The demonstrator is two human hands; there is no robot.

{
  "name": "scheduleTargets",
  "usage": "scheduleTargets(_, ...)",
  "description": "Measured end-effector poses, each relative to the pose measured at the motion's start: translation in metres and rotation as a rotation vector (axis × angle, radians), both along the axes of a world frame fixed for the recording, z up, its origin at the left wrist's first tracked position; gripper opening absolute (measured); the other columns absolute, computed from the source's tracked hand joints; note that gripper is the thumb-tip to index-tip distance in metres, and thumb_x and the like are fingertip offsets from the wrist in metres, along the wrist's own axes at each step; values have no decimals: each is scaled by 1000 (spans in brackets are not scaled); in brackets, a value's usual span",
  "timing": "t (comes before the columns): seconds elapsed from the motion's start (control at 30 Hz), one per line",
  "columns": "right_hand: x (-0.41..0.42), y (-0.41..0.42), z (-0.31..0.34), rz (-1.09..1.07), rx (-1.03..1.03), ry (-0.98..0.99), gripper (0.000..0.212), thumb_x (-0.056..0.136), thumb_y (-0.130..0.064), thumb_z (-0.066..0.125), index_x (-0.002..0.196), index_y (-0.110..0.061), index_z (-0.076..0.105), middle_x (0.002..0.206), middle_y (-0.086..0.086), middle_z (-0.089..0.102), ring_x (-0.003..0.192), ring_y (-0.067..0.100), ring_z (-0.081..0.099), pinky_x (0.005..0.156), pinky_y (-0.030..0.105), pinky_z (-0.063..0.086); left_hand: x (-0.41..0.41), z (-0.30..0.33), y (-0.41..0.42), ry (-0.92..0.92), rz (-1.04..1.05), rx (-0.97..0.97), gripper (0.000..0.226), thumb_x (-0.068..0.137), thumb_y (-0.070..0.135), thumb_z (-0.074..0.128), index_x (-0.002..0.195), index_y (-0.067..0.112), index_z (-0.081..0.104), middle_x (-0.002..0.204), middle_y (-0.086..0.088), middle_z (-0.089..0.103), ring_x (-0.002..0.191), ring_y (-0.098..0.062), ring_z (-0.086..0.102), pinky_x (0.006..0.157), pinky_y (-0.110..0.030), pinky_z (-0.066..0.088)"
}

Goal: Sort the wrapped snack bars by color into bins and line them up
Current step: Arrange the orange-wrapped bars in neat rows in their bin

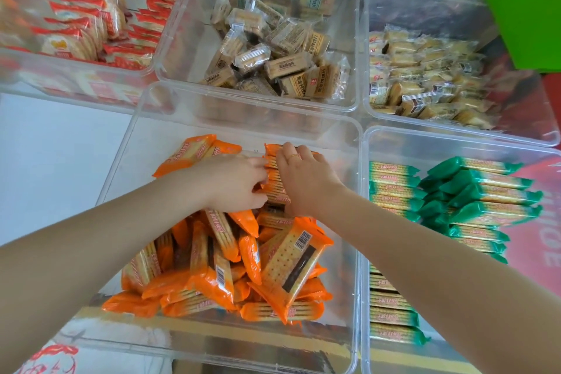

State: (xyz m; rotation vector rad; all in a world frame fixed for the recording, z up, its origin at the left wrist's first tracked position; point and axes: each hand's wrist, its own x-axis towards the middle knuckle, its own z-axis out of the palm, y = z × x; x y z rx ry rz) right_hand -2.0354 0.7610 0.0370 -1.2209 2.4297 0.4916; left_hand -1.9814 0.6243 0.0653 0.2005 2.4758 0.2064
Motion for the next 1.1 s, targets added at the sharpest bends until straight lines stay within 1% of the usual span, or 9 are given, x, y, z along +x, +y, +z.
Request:
scheduleTargets(0.07,-1,-1,1,68,23,59,98,75,-48,68,144,-4,15,146,16,21,127,32,35,99,40,38,2,-3,0,112,89,53,34,87,44,46,112,22,51,129,-1,41,104,-18,47,90,-37,44)
scheduleTargets(0.23,-13,1,11,84,3,42,86,72,-45,70,137,-9,26,135,9,35,119,26,42,91,37,40,3,-11,-9,-38,52,158,42,86,42,50,125,28,49,136,8,42,127,-17,35,104,-30,28)
scheduleTargets(0.37,-18,-1,10,10,-51,-2,81,75,-43,72,136,-13,28,133,5,36,120,25,40,82,34,44,4,-9,-13,49,-26,267,37,85,43,51,120,36,58,114,13,44,111,-11,45,93,-31,41)
scheduleTargets(0.57,-4,5,16,-128,-204,-31,52,86,-22,65,130,-14,38,134,8,32,118,26,42,80,36,47,-2,-8,7,-31,-319,-151,44,97,38,23,138,38,39,136,3,33,121,-19,31,104,-35,27)
scheduleTargets(0.67,-1,19,34,-82,-293,-274,26,93,-22,52,119,-22,55,121,2,49,111,22,51,89,38,48,-1,-8,4,-55,-321,-174,46,97,40,19,140,37,36,139,3,27,124,-19,28,108,-35,21)
scheduleTargets(0.73,5,32,49,56,-219,-554,35,93,-12,46,124,-24,57,127,-1,54,116,17,50,98,30,41,2,-9,0,-28,-309,-157,45,97,40,19,140,38,35,138,4,27,126,-18,27,110,-34,18)
scheduleTargets(0.8,15,43,56,173,-122,-679,56,88,-1,46,137,-29,44,144,-8,40,126,10,38,100,21,35,6,-9,-2,-13,-305,-140,45,97,41,21,140,38,35,140,6,26,130,-17,25,112,-35,15)
scheduleTargets(0.93,26,46,41,346,-54,-431,64,86,-13,56,140,-37,32,156,-13,9,136,17,25,93,38,46,11,-8,-4,-18,-299,-142,46,98,41,22,141,34,35,148,8,22,139,-17,16,116,-34,4)
scheduleTargets(1.1,27,33,37,427,-101,-238,35,93,-24,49,127,-19,48,140,-1,40,124,23,40,92,38,43,18,-9,-11,25,-276,-108,45,99,40,23,141,32,35,154,10,19,141,-12,14,115,-31,-3)
